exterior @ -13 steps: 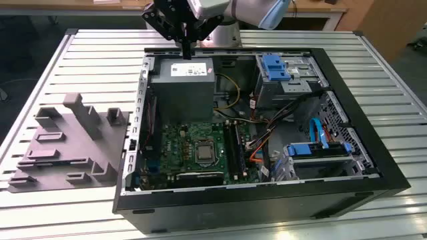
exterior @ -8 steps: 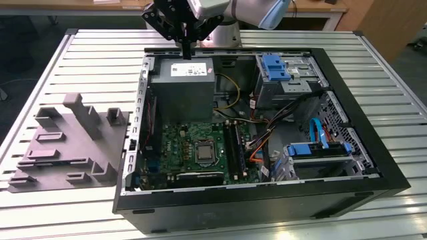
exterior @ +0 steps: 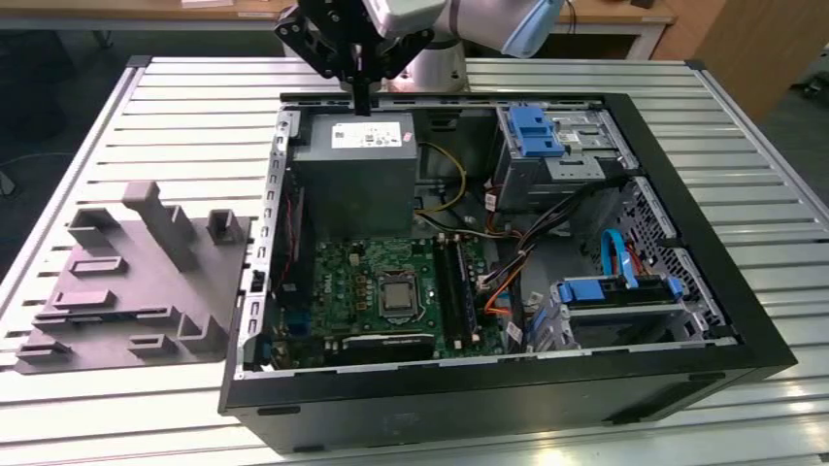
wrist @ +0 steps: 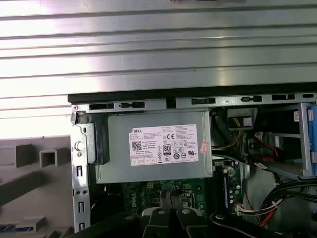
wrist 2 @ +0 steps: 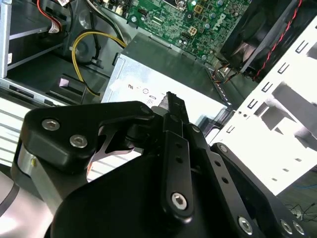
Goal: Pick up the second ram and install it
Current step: 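Reach for the second ram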
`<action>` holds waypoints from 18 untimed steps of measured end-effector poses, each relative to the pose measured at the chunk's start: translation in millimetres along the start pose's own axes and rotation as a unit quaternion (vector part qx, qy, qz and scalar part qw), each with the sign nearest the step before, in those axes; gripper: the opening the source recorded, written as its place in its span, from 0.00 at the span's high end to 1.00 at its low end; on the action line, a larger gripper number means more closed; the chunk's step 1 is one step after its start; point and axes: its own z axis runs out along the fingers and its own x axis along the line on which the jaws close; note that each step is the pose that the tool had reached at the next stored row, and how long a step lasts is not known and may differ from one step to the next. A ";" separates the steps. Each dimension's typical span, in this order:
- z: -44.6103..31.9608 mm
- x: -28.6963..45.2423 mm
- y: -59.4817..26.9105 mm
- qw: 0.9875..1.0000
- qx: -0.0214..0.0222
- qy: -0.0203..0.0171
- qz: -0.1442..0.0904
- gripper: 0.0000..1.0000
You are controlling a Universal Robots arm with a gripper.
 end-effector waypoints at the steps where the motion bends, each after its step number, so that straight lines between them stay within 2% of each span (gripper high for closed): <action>1: 0.0 0.9 -0.1 1.000 0.000 0.000 0.000 0.90; 5: -0.2 6.8 -0.5 1.000 0.000 0.000 0.000 0.90; 18: -0.9 36.0 -2.7 1.000 0.000 0.000 0.000 0.90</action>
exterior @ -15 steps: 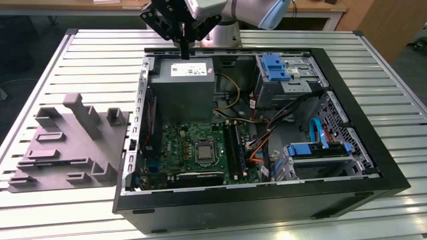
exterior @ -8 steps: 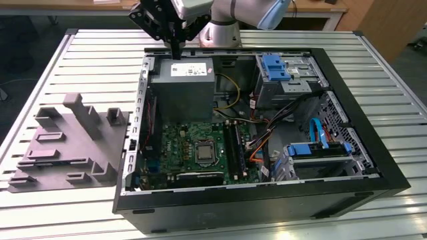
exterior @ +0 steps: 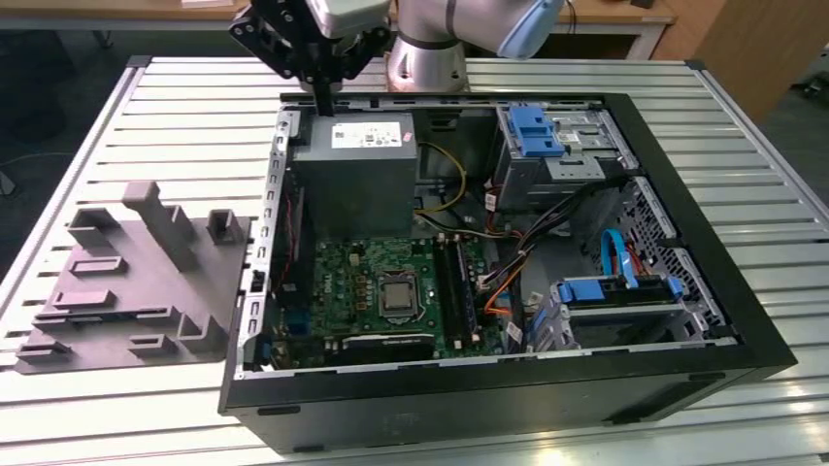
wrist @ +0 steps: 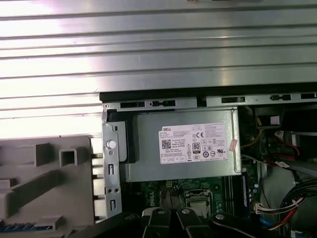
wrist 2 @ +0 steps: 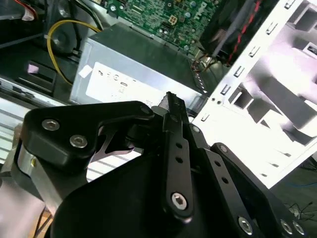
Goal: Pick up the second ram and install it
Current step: 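Reach for the second ram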
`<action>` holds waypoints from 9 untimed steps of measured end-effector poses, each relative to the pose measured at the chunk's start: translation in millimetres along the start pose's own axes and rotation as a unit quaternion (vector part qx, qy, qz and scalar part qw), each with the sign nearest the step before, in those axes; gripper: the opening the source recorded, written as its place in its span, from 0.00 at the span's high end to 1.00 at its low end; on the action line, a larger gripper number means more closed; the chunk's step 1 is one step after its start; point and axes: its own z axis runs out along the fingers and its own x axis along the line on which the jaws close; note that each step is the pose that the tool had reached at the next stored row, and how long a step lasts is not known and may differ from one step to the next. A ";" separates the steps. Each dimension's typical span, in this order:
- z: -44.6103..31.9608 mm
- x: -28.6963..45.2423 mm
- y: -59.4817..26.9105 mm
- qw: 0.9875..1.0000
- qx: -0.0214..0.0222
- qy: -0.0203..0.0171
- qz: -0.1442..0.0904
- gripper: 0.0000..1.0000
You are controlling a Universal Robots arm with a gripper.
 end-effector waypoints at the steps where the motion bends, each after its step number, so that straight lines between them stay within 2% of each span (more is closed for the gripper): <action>1: -0.1 2.5 -0.2 1.000 0.000 0.000 0.000 0.90; 9: -0.7 26.4 -2.0 1.000 0.000 0.000 0.000 0.90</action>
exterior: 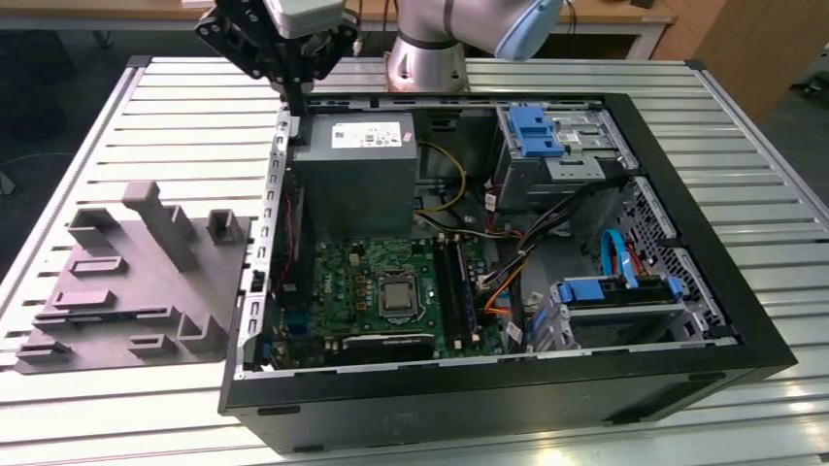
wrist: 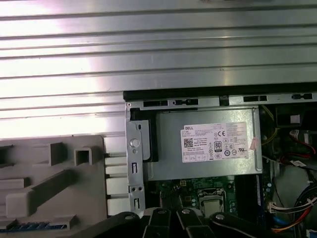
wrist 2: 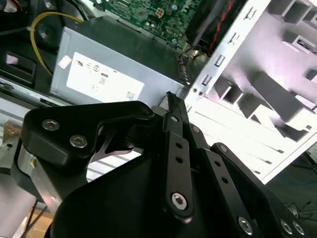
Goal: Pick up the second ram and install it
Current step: 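Reach for the second ram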
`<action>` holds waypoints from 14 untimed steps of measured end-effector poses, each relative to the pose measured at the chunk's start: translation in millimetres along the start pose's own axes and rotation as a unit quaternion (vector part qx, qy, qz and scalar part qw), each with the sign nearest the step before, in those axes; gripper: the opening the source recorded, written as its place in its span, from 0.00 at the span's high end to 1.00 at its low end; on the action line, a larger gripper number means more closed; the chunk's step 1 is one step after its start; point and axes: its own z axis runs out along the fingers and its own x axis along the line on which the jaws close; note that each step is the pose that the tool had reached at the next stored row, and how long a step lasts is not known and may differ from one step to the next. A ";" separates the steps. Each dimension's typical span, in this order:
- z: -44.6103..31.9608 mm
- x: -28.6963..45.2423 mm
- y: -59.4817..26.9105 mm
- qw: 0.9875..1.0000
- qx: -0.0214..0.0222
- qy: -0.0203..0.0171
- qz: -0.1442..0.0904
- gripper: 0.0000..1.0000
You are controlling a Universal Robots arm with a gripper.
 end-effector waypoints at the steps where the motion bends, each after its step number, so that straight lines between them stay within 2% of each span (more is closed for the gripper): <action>1: -0.1 3.5 -0.3 1.000 0.000 0.000 0.000 0.90; 6: -0.6 20.4 -1.5 1.000 0.000 0.000 0.000 0.90; 7: -0.7 27.3 -2.1 1.000 0.000 0.000 0.000 0.90; 14: -1.4 52.8 -4.0 1.000 0.000 -0.001 0.000 0.90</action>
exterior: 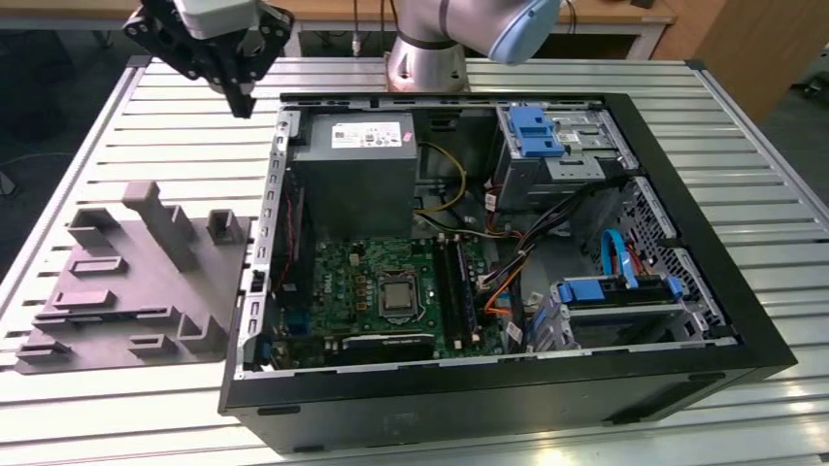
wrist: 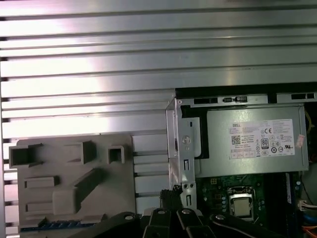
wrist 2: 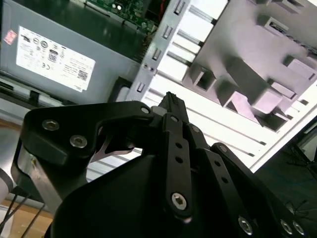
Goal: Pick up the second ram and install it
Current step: 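Reach for the second ram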
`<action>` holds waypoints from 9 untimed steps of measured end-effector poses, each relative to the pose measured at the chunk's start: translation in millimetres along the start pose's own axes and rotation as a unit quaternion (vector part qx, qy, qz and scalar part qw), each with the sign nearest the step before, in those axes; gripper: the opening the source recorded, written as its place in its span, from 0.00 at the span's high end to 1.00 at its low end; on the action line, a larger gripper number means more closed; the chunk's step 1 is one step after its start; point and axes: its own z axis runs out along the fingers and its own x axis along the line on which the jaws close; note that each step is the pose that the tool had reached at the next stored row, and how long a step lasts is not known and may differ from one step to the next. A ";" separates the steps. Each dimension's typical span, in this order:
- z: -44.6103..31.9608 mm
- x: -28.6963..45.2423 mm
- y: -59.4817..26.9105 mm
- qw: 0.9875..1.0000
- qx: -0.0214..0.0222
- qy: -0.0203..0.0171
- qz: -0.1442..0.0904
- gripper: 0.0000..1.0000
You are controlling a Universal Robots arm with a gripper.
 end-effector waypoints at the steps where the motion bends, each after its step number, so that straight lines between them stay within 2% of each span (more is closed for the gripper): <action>1: -0.1 4.4 -0.3 1.000 0.000 0.000 0.000 0.90; 9: -0.9 38.6 -2.9 1.000 0.000 -0.001 0.000 0.90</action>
